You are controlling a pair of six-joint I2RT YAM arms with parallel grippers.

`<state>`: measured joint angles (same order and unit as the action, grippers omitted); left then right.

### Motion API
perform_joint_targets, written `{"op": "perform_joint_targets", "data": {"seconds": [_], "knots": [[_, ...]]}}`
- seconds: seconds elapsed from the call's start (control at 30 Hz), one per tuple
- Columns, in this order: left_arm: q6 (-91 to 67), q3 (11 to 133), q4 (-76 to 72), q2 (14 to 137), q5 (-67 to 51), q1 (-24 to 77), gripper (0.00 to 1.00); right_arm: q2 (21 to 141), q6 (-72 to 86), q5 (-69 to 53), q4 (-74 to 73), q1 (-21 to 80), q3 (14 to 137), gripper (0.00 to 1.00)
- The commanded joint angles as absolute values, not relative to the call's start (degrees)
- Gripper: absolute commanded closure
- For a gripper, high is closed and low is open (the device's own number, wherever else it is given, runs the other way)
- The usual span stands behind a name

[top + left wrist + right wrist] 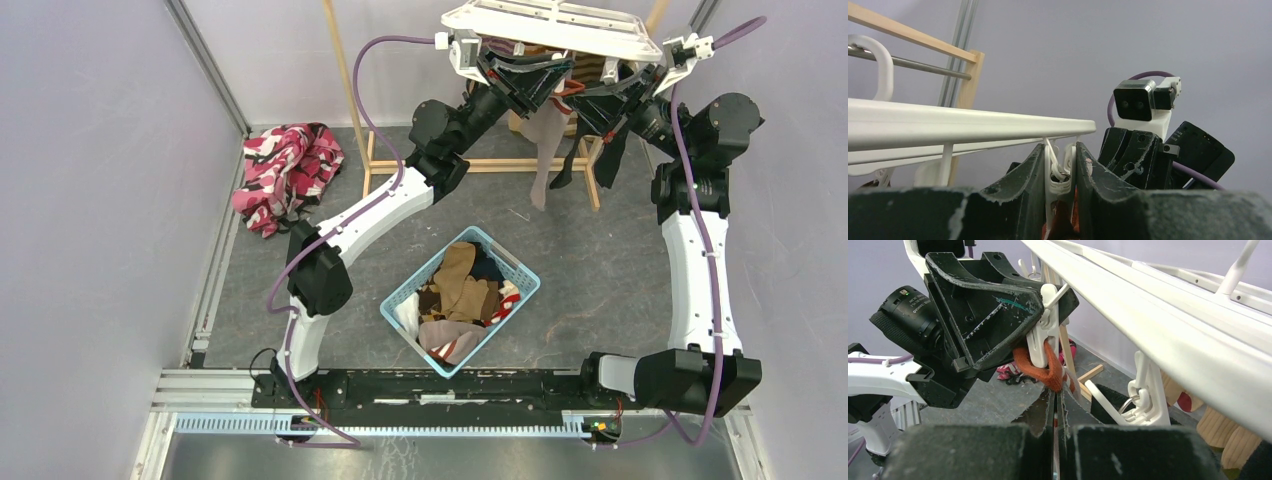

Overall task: Clip the socks to the hanger
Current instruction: Clamp the sock onto the hanger.

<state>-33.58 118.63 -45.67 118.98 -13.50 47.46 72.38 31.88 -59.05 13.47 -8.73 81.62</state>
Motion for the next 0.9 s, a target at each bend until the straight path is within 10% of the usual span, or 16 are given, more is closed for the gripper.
{"op": "perform_joint_targets", "data": {"seconds": [0.0, 0.63, 0.87], "knots": [[-34.04, 118.61, -48.66, 117.16, -15.25, 47.30, 0.94, 71.28, 33.59, -59.51, 16.87, -8.59, 81.39, 1.00], [-36.74, 116.06, -49.63, 115.35, -15.63, 47.01, 0.18, 71.89, 33.13, -59.40, 16.75, -8.58, 81.08, 1.00], [-35.94, 102.31, -49.87, 107.07, -11.74, 47.02, 0.02, 71.23, 28.85, -59.79, 13.36, -8.61, 80.77, 0.69]]}}
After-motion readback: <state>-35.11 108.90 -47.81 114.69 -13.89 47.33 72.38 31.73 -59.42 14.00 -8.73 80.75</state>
